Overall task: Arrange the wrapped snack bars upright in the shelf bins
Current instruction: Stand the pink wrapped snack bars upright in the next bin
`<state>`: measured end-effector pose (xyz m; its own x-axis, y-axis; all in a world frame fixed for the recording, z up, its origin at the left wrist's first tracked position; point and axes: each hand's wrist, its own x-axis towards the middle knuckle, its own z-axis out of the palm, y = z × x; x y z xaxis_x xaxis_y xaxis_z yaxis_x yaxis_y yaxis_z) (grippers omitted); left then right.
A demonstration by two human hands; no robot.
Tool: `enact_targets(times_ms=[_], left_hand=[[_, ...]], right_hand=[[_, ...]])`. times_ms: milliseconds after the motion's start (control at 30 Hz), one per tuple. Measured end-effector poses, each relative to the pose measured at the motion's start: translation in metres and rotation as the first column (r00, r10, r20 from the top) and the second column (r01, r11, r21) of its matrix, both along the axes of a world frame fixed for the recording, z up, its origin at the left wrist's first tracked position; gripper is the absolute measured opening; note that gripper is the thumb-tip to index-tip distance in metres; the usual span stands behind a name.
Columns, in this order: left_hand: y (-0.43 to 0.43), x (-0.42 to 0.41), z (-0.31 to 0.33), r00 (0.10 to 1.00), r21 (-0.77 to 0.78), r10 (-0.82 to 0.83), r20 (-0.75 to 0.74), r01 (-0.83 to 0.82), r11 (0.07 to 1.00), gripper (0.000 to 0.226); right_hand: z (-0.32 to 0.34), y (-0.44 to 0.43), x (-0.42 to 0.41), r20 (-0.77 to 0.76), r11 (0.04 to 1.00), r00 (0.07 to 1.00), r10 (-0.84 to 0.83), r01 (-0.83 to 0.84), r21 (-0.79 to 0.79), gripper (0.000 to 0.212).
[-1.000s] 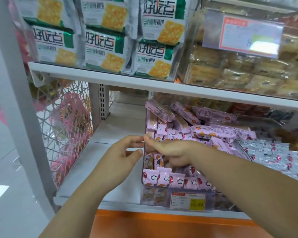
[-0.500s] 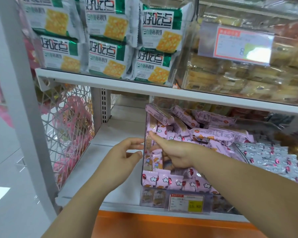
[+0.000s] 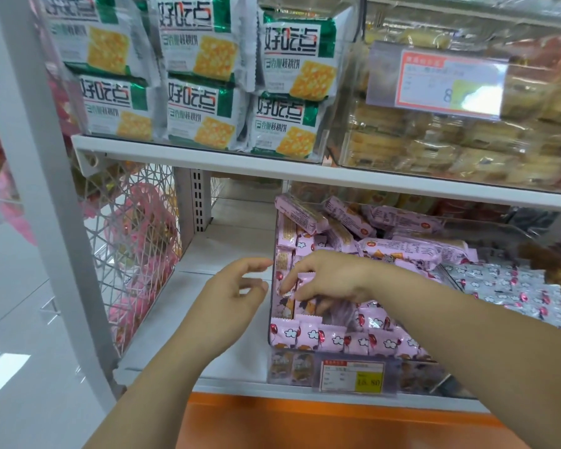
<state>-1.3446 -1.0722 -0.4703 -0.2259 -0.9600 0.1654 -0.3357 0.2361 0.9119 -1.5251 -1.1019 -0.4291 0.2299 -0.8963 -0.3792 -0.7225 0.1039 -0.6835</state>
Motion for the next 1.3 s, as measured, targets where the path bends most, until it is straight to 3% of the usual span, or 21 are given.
enact_targets(times_ms=[133,233,400,600,767,1033,1133,1300], left_hand=[[0.008,-0.003,0.015,0.996,-0.241,0.063,0.063,-0.046,0.969,0.036],[0.012,-0.011,0.029,0.991,-0.358,0.04,0.13,0.009,0.934,0.038],[0.016,-0.037,0.038,0.971,-0.331,-0.055,0.232,0.132,0.934,0.049],[0.011,-0.054,0.036,0.981,-0.336,0.036,0.191,0.031,0.941,0.039],[0.003,-0.063,0.029,0.968,-0.234,0.022,0.249,0.038,0.971,0.03],[-0.009,-0.079,0.029,0.906,-0.047,-0.135,0.402,0.168,0.985,0.029],[-0.012,-0.087,0.025,0.898,0.097,-0.24,0.37,0.22,0.971,0.023],[-0.02,-0.089,0.022,0.894,0.274,-0.355,0.274,0.282,0.92,0.015]], right_hand=[[0.023,0.022,-0.011,-0.147,0.959,0.988,0.054,-0.093,-0.268,0.015],[0.037,0.042,-0.024,-0.165,0.919,0.984,0.071,-0.129,-0.373,0.016],[0.055,0.072,-0.038,-0.127,0.867,0.991,0.046,-0.103,-0.487,0.015],[0.054,0.086,-0.054,-0.04,0.815,0.998,-0.043,0.012,-0.579,0.02],[0.031,0.088,-0.054,-0.11,0.837,0.989,-0.103,0.026,-0.546,0.034],[0.001,0.08,-0.054,-0.239,0.81,0.969,-0.058,-0.095,-0.578,0.02],[0.003,0.083,-0.06,-0.245,0.805,0.969,-0.041,-0.113,-0.582,0.018],[0.014,0.094,-0.087,-0.157,0.735,0.967,-0.202,0.044,-0.676,0.017]])
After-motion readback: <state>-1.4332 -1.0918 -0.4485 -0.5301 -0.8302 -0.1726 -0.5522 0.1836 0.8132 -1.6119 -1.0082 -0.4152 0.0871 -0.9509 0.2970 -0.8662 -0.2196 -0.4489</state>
